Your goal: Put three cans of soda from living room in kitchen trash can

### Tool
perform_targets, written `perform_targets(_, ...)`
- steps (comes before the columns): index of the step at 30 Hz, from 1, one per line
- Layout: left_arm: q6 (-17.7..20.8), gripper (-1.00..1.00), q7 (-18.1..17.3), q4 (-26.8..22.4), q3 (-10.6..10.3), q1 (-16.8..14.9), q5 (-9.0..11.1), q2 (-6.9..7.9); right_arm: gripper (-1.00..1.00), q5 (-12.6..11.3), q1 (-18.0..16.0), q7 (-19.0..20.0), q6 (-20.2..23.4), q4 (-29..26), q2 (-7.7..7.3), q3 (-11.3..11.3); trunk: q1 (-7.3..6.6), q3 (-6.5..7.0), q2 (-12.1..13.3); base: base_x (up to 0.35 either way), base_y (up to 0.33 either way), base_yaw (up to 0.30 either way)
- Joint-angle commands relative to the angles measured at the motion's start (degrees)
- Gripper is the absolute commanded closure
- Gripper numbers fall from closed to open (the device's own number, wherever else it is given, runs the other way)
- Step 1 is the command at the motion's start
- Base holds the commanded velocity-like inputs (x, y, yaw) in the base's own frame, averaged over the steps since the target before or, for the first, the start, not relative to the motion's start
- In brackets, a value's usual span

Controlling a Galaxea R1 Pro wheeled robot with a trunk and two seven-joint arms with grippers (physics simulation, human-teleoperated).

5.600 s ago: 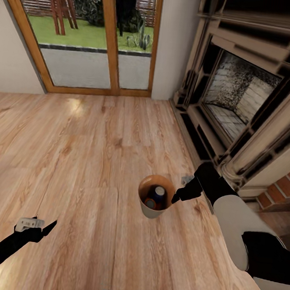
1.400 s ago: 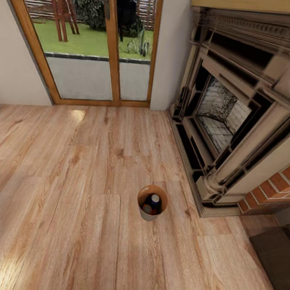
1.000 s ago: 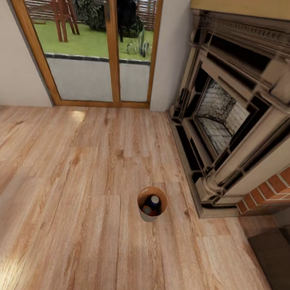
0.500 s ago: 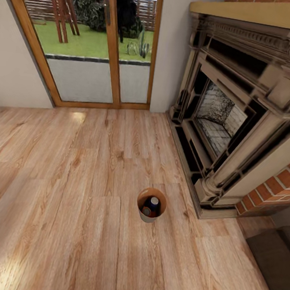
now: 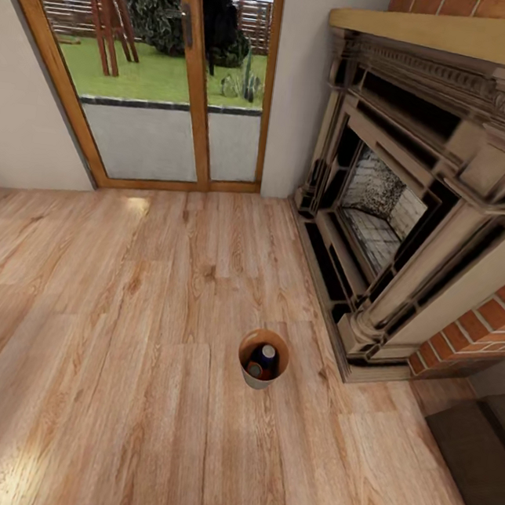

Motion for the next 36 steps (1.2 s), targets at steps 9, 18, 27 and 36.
perform_targets(9,-0.01,-1.00,2.44,0.03,-0.06,0.00,0.00,-0.29,-1.00,-0.08,0.73,-0.49,-2.57,1.10,0.03,-0.04,-1.98,1.62,3.62,0.000,0.000,0.000)
perform_targets(18,-0.02,-1.00,3.05,0.04,-0.06,0.00,0.00,-0.74,-1.00,-0.08,2.11,-0.57,-3.23,1.40,0.11,0.02,-3.96,3.24,7.23,0.000,0.000,0.000)
perform_targets(27,-0.02,-1.00,3.08,0.17,-0.06,0.03,0.00,-0.79,-1.00,-0.09,2.21,-0.56,-3.28,1.41,0.16,0.01,-5.94,4.85,10.84,0.000,0.000,0.000)
perform_targets(36,-0.02,-1.00,3.08,0.20,-0.06,0.06,0.00,-0.79,-1.00,-0.09,2.59,-0.58,-3.28,1.42,0.35,0.02,-7.91,6.47,14.45,0.000,0.000,0.000)
